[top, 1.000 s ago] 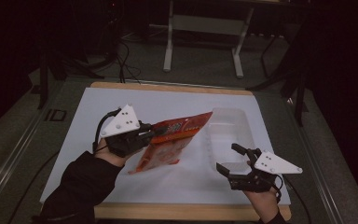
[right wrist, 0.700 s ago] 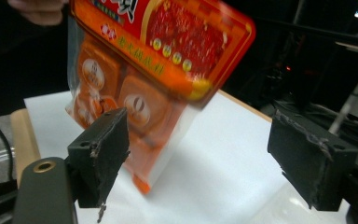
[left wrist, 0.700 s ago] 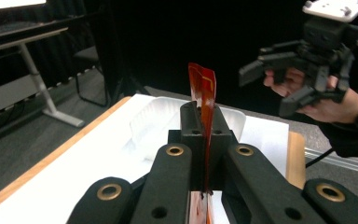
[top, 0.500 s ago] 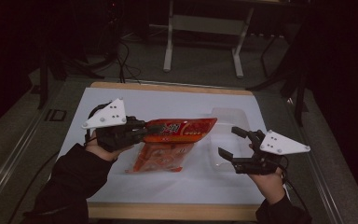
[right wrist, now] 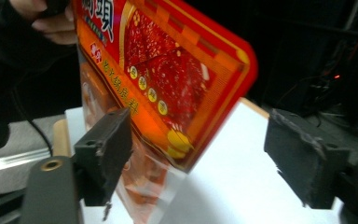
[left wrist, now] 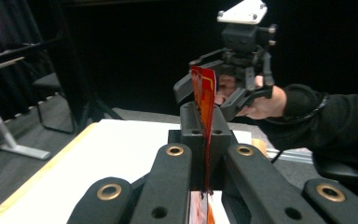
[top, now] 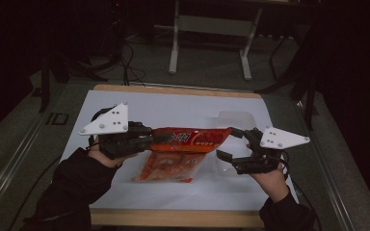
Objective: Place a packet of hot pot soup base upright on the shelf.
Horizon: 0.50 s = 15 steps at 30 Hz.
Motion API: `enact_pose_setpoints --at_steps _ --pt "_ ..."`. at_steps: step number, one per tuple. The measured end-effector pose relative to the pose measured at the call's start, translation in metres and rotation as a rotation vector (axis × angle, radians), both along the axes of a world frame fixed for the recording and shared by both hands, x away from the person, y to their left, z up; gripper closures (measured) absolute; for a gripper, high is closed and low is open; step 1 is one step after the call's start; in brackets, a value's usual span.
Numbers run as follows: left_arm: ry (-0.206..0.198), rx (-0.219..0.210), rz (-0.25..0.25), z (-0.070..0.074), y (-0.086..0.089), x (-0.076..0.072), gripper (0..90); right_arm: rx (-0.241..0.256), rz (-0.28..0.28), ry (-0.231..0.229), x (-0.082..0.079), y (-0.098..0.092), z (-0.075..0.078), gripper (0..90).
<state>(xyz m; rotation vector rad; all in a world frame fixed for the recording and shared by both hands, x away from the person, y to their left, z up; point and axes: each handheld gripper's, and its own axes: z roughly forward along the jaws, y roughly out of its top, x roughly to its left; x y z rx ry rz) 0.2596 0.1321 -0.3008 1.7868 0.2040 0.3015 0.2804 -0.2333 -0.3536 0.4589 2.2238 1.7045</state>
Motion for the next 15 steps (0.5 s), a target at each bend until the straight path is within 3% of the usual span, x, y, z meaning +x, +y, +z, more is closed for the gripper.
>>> enact_pose_setpoints --at_steps 8,12,15 --pt "-0.005 0.021 -0.018 -0.001 -0.009 -0.003 90.0 -0.028 0.084 -0.002 0.003 0.015 0.000 34.8" --pt "-0.007 0.012 -0.018 -0.001 -0.012 -0.003 90.0 -0.064 0.137 -0.035 0.002 0.021 0.001 49.1" --pt "-0.005 0.007 -0.021 -0.001 -0.014 -0.003 90.0 -0.077 0.169 -0.040 0.001 0.023 0.000 53.9"
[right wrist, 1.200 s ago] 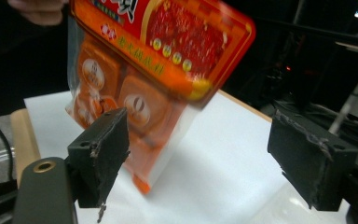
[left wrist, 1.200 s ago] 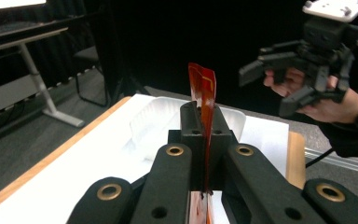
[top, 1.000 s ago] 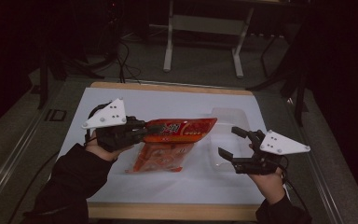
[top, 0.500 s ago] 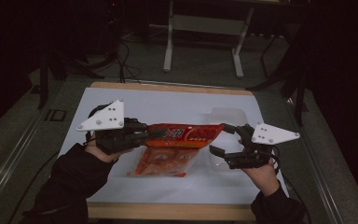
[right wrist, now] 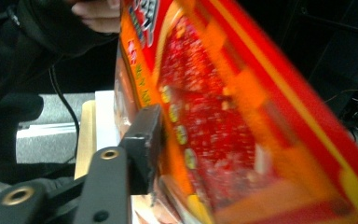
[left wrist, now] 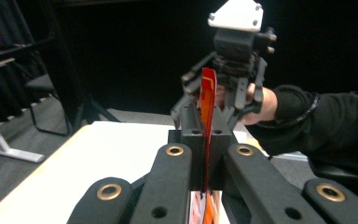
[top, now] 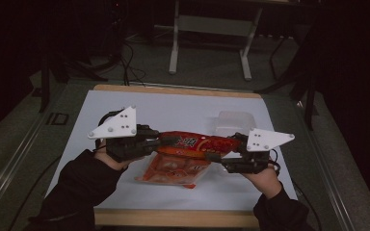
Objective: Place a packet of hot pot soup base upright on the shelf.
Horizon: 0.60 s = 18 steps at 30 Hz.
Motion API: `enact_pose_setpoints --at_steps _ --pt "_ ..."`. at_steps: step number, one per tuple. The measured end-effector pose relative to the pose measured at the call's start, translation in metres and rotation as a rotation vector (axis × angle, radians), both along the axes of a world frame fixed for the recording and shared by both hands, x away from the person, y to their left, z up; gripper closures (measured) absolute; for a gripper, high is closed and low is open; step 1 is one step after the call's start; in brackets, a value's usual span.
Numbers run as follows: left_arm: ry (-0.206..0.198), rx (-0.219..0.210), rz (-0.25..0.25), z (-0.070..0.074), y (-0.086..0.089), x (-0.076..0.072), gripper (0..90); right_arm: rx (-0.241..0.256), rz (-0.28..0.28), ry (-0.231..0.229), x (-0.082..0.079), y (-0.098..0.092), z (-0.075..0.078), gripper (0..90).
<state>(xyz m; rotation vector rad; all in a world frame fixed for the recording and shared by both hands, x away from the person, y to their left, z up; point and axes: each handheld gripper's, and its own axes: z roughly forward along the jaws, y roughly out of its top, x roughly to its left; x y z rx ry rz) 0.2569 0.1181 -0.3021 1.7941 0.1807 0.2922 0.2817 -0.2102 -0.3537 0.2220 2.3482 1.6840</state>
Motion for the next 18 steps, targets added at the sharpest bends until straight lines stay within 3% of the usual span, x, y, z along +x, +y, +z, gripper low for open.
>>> enact_pose_setpoints --at_steps 3,10,13,15,18 --pt "0.012 0.001 -0.003 -0.0011 -0.0029 0.0008 90.0 -0.015 0.065 0.020 0.0015 0.0034 -0.0022 60.0" --pt "0.030 -0.005 0.001 -0.0027 -0.0007 0.0048 90.0 -0.010 0.117 0.054 0.0052 0.0024 -0.0025 79.9" --pt "0.022 0.012 0.009 -0.0033 -0.0003 0.0047 90.0 -0.043 0.143 0.052 0.0028 0.0054 -0.0010 89.6" --pt "0.023 0.016 0.010 -0.0047 0.0015 0.0051 90.0 -0.081 0.140 0.046 0.0006 0.0086 0.0004 90.0" --pt "0.041 0.005 -0.001 -0.0061 0.0049 0.0072 90.0 -0.083 0.135 0.067 0.0004 0.0096 0.0027 90.0"
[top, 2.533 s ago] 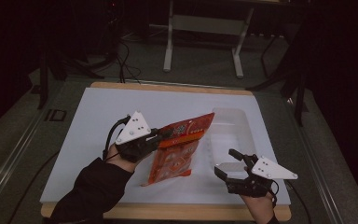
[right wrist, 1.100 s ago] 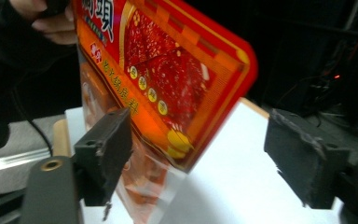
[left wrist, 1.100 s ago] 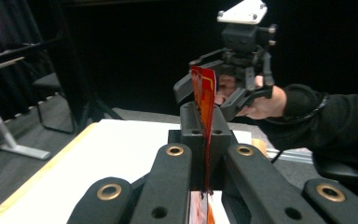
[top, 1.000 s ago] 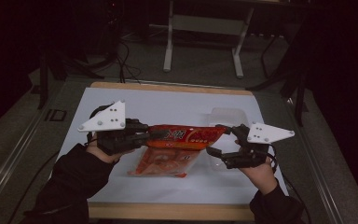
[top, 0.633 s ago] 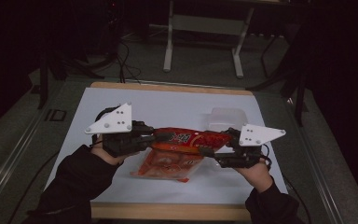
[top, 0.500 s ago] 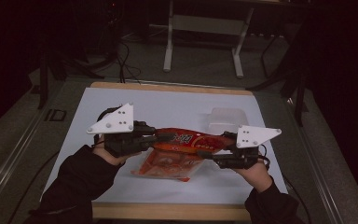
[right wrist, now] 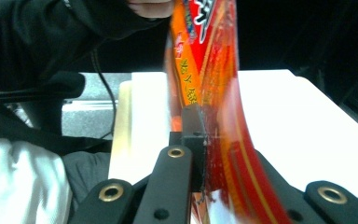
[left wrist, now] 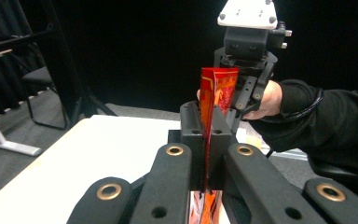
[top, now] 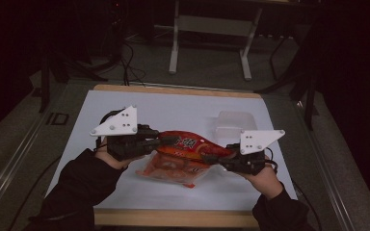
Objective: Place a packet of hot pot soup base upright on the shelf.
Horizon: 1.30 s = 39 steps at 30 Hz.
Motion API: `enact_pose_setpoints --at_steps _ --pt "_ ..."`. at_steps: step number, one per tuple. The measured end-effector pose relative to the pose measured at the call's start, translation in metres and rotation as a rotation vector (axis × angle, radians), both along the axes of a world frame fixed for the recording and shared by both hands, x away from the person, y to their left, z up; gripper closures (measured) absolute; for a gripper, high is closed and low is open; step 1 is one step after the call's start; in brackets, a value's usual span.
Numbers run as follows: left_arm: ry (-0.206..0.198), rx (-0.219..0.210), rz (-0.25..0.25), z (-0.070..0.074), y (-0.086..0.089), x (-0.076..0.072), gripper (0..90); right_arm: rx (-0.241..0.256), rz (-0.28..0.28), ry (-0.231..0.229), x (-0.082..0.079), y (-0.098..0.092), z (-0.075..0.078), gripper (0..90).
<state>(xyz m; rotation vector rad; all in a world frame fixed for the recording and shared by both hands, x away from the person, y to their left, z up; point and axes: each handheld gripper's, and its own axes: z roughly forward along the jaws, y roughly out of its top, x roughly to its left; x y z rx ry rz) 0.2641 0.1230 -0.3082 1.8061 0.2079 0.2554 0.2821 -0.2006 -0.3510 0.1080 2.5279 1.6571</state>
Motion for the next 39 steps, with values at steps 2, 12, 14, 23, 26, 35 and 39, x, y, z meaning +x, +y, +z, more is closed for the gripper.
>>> enact_pose_setpoints --at_steps 2,12,14,23,26,35,39 --pt "0.015 -0.012 -0.005 0.000 0.003 0.002 90.0 0.002 -0.001 0.017 -0.001 0.001 0.002 90.0" --pt "0.017 -0.026 -0.007 -0.006 0.016 0.011 88.4 -0.013 -0.025 0.053 0.002 0.009 0.016 90.0" --pt "0.016 -0.028 0.009 -0.008 0.017 0.012 84.5 -0.015 -0.032 0.052 0.002 0.010 0.017 90.0" --pt "-0.025 -0.120 0.051 -0.015 0.029 0.012 50.7 0.012 -0.084 0.080 0.005 0.005 0.028 90.0" --pt "-0.016 -0.137 0.060 -0.018 0.031 0.011 36.3 0.033 -0.107 0.073 0.006 0.001 0.034 90.0" --pt "-0.008 -0.137 0.111 -0.039 0.033 0.009 2.3 0.100 -0.181 0.046 0.010 -0.015 0.057 90.0" --pt "0.002 -0.121 0.147 -0.062 0.035 0.005 1.9 0.143 -0.233 0.038 0.015 -0.026 0.068 90.0"
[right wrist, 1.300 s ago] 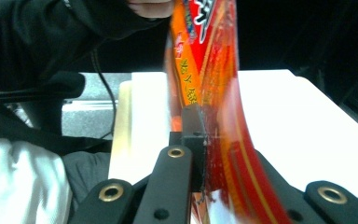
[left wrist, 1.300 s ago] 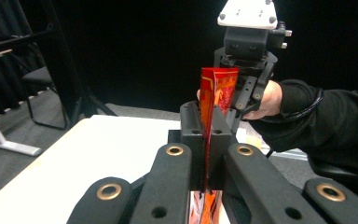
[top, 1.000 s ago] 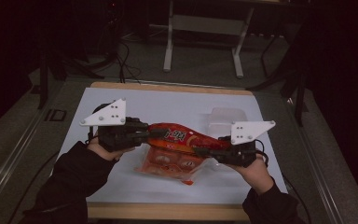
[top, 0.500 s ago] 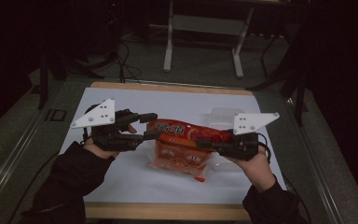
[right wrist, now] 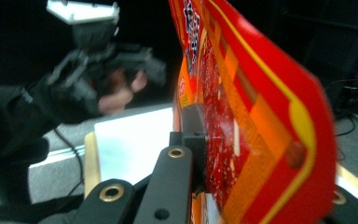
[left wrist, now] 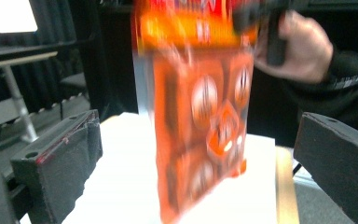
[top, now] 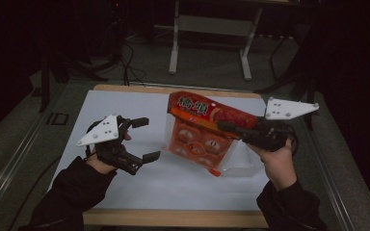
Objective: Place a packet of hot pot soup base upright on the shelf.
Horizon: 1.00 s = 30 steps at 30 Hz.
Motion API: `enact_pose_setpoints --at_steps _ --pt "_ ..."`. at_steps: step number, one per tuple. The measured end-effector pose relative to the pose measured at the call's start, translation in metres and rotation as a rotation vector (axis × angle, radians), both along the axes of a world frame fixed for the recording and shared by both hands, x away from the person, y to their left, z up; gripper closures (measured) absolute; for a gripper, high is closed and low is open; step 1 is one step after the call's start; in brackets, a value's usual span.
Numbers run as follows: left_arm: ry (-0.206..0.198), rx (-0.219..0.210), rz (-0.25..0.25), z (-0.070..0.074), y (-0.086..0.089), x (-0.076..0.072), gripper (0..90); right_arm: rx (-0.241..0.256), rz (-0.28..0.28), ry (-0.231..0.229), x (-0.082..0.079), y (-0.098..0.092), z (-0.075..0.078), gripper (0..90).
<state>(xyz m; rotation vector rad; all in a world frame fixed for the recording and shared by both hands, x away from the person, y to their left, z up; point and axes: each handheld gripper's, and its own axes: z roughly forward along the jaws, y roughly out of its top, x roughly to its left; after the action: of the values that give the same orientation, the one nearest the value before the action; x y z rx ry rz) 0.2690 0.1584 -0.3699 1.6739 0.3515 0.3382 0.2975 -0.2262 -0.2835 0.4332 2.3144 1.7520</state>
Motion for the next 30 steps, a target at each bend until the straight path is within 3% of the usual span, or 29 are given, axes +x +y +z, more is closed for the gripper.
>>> enact_pose_setpoints --at_steps 3,8,16,24,30 --pt "0.016 -0.009 0.013 -0.017 0.004 -0.001 2.0 0.006 -0.036 -0.025 0.002 -0.008 0.008 90.0" --pt "0.074 0.035 0.055 -0.051 0.007 0.000 2.0 -0.001 -0.113 -0.047 0.008 -0.022 0.021 90.0" --pt "0.083 0.019 0.143 -0.089 0.021 -0.008 2.0 0.003 -0.219 -0.050 0.021 -0.051 0.031 90.0" --pt "0.081 -0.007 0.225 -0.114 0.036 -0.019 2.0 -0.003 -0.297 -0.034 0.033 -0.072 0.021 90.0" --pt "0.101 -0.013 0.253 -0.130 0.041 -0.025 2.0 -0.011 -0.334 -0.005 0.043 -0.083 0.004 90.0"
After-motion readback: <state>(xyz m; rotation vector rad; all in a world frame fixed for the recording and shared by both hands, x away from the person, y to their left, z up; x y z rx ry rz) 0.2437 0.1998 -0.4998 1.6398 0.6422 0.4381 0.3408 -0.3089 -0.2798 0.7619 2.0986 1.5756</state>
